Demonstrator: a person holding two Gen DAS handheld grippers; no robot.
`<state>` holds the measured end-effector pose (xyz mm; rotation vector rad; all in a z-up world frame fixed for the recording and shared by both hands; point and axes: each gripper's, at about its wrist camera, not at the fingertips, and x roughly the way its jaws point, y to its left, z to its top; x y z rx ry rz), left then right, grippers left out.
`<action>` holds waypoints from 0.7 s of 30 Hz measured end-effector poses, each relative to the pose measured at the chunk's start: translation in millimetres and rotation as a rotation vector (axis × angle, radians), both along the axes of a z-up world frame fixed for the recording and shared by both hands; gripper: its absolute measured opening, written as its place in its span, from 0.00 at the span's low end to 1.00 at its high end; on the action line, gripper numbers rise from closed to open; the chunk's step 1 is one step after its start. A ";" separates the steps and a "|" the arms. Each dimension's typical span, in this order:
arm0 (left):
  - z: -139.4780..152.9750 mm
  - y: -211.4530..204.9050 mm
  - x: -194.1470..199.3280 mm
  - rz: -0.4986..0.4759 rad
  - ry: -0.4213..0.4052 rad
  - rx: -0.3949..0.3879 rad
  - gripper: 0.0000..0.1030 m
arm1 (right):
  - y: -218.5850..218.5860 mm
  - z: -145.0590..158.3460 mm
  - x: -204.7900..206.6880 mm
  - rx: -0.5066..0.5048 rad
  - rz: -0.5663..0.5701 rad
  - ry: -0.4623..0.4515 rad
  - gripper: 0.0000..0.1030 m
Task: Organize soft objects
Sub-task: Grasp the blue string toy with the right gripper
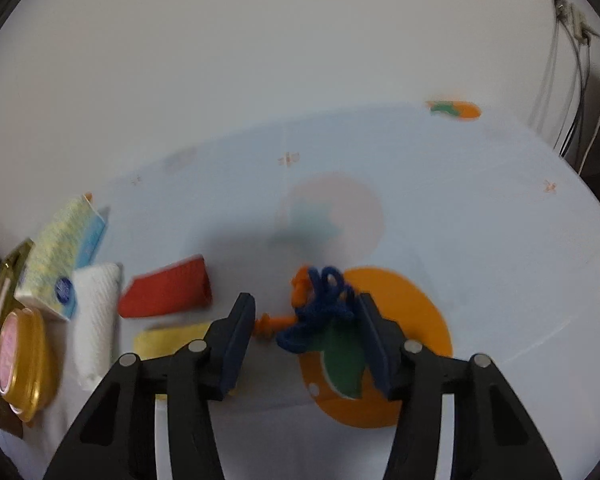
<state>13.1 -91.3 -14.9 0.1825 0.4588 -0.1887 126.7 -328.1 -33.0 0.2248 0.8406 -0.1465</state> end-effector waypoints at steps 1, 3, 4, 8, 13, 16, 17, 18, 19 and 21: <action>-0.4 -0.5 0.9 -0.002 0.003 0.003 0.99 | 1.0 -1.6 1.5 0.004 0.012 0.005 0.43; -1.4 -3.0 1.8 -0.005 0.009 0.013 0.99 | 2.5 -2.9 1.2 0.011 0.020 0.000 0.21; -1.6 -4.3 1.9 -0.009 0.010 0.016 0.99 | 1.5 -3.6 0.8 0.033 0.036 -0.011 0.13; -2.1 -7.4 1.6 -0.028 0.010 0.022 0.99 | -6.8 4.8 -11.6 0.054 0.021 -0.067 0.13; 2.0 -12.3 1.3 -0.070 -0.015 -0.032 0.99 | -17.6 32.8 -41.1 0.108 0.027 -0.247 0.13; 7.3 -27.4 6.0 -0.147 -0.003 -0.090 0.99 | -27.2 48.3 -54.8 0.152 0.017 -0.348 0.13; 8.9 -35.6 9.1 -0.170 0.006 -0.093 0.99 | -29.9 51.0 -57.3 0.161 0.008 -0.366 0.13; 10.2 -44.8 12.8 -0.199 0.011 -0.096 0.99 | -33.0 52.9 -59.7 0.160 -0.008 -0.381 0.13; 11.0 -55.1 17.2 -0.225 0.016 -0.094 0.98 | -34.7 54.6 -60.7 0.149 -0.023 -0.389 0.13; 10.8 -75.1 27.8 -0.251 0.030 -0.074 0.94 | -37.3 58.0 -64.5 0.113 -0.059 -0.406 0.13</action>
